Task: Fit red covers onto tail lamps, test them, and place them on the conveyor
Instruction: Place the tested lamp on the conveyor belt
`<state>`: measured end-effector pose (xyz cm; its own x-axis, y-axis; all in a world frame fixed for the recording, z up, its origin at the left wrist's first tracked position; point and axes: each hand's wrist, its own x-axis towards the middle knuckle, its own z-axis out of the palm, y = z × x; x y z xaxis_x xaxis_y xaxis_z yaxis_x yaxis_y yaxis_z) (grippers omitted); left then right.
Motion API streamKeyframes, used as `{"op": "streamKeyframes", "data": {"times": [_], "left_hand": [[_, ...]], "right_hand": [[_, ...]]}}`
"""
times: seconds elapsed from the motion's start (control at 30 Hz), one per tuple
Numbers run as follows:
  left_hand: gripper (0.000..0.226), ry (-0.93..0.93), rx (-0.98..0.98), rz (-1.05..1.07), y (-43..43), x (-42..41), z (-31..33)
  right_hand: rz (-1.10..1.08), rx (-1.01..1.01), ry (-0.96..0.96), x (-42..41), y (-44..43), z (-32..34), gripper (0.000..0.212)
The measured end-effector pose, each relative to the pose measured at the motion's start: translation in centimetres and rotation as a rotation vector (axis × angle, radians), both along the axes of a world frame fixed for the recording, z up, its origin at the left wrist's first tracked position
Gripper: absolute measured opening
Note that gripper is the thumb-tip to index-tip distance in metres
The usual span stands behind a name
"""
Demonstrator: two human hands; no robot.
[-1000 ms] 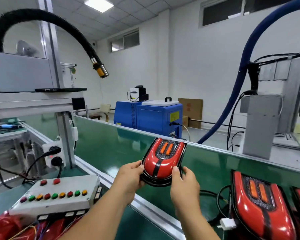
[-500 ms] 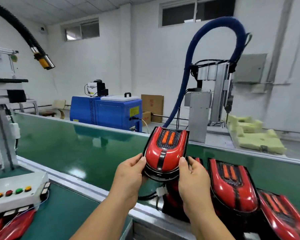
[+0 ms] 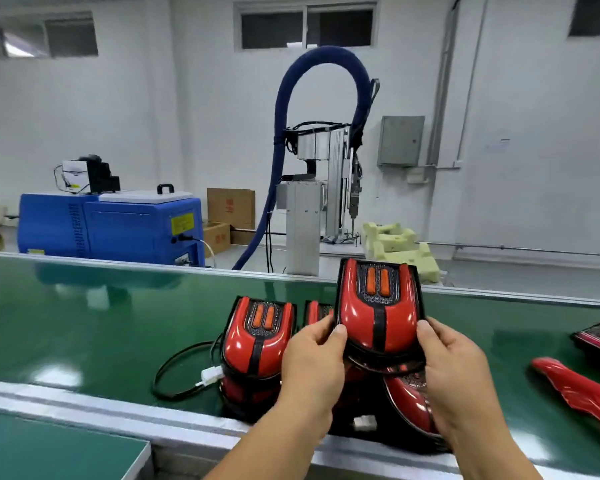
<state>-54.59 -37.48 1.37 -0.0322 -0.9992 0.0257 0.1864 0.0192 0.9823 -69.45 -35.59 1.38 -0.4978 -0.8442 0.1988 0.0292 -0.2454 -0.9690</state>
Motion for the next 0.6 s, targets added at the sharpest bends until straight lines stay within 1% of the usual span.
{"op": "streamKeyframes", "data": {"times": [0.07, 0.13, 0.23, 0.33, 0.4, 0.43, 0.5, 0.6], "left_hand": [[0.032, -0.066, -0.011, -0.005, 0.6, -2.1, -0.4], [0.039, -0.143, -0.018, 0.006, 1.2, -3.8, -0.7], [0.045, -0.291, -0.031, 0.052, 1.8, -5.4, -0.8], [0.046, -0.446, -0.074, 0.066, 2.1, -6.5, -1.0], [0.047, -0.521, -0.083, 0.07, 2.2, -6.9, -1.3], [0.047, -0.555, -0.087, 0.068, 2.2, -7.0, -1.5], [0.048, -0.596, -0.099, 0.066, 2.4, -7.1, -1.9], [0.048, -0.597, -0.15, 0.069, 2.3, -6.9, -2.4]], "right_hand": [[-0.017, 0.001, -0.018, -2.0, 0.5, -0.3, 0.027], [-0.025, -0.004, -0.002, -3.7, 0.7, -0.7, 0.02], [-0.042, 0.004, -0.003, -5.6, 0.7, -1.8, 0.02], [-0.072, 0.021, -0.029, -6.9, 0.1, -3.3, 0.026], [-0.085, 0.043, -0.034, -7.4, -0.2, -4.1, 0.023], [-0.086, 0.06, -0.027, -7.6, -0.2, -4.4, 0.021], [-0.068, 0.093, -0.017, -7.7, -0.3, -5.2, 0.024], [-0.038, 0.126, -0.045, -7.8, -0.6, -6.0, 0.024]]}}
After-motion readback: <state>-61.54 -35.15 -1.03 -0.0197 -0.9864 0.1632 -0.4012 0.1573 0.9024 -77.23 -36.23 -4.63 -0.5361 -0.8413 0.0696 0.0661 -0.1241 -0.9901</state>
